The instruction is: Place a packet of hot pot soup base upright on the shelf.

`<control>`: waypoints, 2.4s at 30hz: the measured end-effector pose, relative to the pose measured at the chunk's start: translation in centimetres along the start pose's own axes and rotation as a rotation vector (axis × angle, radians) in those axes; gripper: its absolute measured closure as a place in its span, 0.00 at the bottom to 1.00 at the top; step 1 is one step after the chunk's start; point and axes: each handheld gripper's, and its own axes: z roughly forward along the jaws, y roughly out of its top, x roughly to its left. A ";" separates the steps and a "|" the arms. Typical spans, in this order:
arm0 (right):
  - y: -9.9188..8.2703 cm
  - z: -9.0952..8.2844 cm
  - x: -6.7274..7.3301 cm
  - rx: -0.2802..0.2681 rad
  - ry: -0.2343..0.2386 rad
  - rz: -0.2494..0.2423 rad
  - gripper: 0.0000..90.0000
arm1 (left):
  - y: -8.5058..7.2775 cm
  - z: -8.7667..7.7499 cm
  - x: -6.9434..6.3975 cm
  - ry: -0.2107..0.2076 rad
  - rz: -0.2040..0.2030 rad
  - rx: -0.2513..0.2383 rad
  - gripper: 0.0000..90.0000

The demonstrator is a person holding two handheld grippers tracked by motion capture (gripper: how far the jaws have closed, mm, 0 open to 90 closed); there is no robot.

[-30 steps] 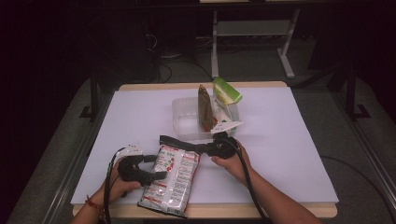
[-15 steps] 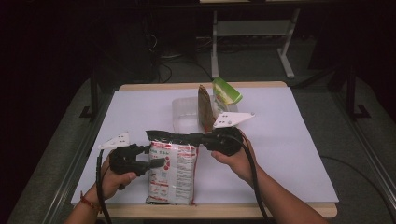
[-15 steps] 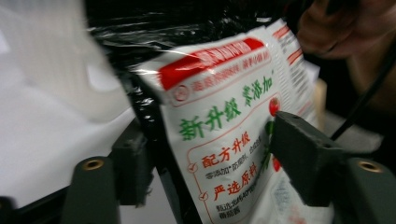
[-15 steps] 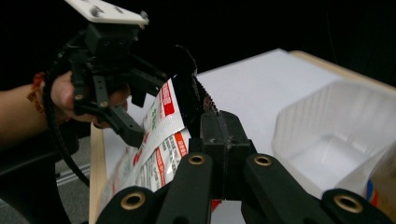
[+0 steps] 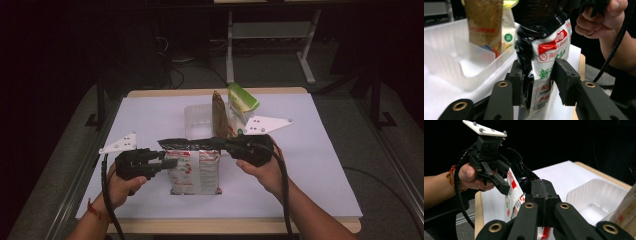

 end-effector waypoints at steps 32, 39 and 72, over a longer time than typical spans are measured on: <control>2.7 -2.4 0.8 -0.086 -0.037 -0.069 1.00 | 2.9 2.2 1.1 0.008 0.088 -0.090 0.62; 3.6 -2.4 0.7 -0.107 -0.045 -0.080 1.00 | 3.8 2.2 1.7 0.014 0.061 -0.117 0.59; 8.1 1.8 -2.3 -0.172 -0.098 -0.072 1.00 | 10.5 3.4 9.1 0.067 0.105 -0.103 0.68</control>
